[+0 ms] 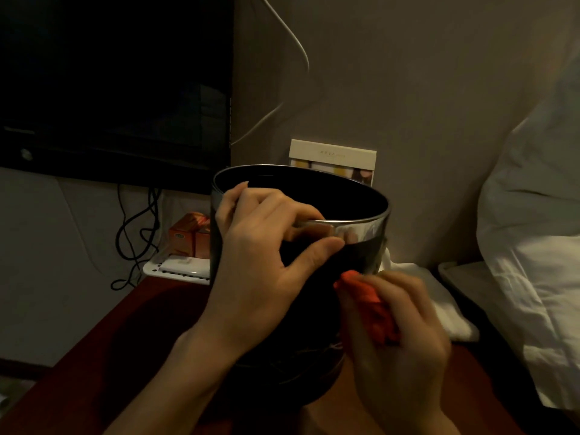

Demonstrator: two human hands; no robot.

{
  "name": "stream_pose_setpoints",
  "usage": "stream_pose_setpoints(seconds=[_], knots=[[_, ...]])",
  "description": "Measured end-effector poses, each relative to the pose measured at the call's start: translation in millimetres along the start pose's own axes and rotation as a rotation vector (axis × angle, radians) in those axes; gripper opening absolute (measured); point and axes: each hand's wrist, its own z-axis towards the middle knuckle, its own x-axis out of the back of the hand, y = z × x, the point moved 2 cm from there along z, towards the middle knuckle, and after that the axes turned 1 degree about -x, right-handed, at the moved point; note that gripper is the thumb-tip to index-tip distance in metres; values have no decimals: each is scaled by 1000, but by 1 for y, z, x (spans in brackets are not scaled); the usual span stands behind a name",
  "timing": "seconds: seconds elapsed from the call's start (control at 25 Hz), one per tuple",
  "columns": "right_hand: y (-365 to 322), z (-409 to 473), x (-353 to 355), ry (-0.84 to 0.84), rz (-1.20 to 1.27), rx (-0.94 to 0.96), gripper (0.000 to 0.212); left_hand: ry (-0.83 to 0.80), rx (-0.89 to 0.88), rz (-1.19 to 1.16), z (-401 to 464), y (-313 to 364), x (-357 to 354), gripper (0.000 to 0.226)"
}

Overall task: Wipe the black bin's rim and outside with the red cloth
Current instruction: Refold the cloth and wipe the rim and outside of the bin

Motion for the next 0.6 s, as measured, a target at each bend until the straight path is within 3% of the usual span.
stream_pose_setpoints(seconds=[0.2, 0.4, 0.6], knots=[[15, 28, 25, 156, -83, -73, 22, 39, 23, 5, 1, 1, 4, 7], [2, 33, 10, 167, -37, -84, 23, 48, 31, 49, -2, 10, -1, 4], [-22, 3, -8, 48, -77, 145, 20, 60, 39, 70, -1, 11, 0, 4]])
